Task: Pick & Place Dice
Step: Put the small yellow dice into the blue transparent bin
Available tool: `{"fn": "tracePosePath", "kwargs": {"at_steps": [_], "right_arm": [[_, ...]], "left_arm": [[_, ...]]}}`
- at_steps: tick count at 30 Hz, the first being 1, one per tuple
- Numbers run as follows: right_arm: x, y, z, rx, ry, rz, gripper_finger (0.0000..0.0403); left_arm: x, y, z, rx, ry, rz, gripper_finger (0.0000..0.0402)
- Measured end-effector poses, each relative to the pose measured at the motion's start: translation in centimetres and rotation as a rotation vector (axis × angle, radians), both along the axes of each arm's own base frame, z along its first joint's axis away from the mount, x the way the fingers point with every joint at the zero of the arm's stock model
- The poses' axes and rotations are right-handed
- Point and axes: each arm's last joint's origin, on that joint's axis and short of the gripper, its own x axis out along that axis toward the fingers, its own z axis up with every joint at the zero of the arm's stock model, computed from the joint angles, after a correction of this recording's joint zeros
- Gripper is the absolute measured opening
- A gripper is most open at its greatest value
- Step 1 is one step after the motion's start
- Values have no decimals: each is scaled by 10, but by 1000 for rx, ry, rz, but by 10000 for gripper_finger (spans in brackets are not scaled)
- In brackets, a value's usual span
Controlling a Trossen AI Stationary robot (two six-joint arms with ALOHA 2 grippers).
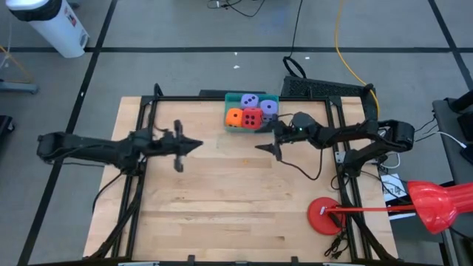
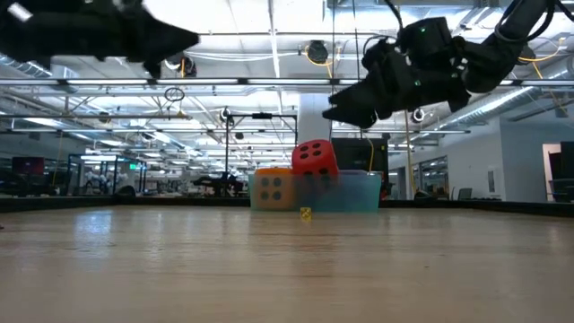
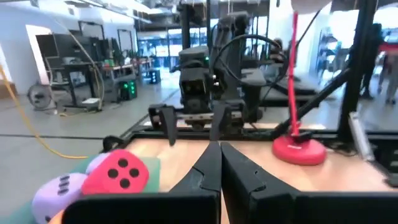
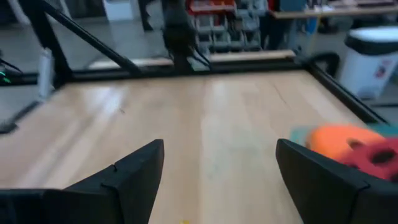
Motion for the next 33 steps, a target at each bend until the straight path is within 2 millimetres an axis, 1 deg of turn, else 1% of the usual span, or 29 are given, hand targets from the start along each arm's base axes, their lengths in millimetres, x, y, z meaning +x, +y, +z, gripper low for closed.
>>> {"fn": "tracePosePath", "kwargs": {"at_steps": [3, 7, 11, 14, 18, 21, 25, 27, 30, 33], "right_arm": [[-1, 2, 7, 12, -41, -1, 296], [-11, -6, 22, 20, -76, -91, 292], [-20, -3, 31, 7, -65, -90, 286], [-23, 4, 34, 2, -36, -67, 278], [-24, 17, 38, 13, -41, -22, 267], [-19, 31, 31, 0, 19, -13, 261], [-6, 55, 8, -97, 153, -22, 253], [1, 66, -2, -140, 170, -21, 250], [11, 76, -16, -179, 190, -22, 249], [20, 82, -31, -193, 193, 0, 249]], "left_arm": [[-21, -1, -11, -16, -50, 22, 1], [-40, 0, -15, -36, -110, 68, 3], [-48, 0, -17, -21, -88, 71, 2], [-51, 0, -18, -24, -74, 86, 4], [-52, 0, -21, -25, -49, 87, 17], [-52, 0, -21, -22, -49, 88, 18], [-52, 0, -20, -21, -52, 88, 9], [-52, 0, -20, -22, -51, 88, 4], [-52, 0, -20, -24, -52, 88, 4], [-52, 0, -20, -24, -51, 88, 15]]}}
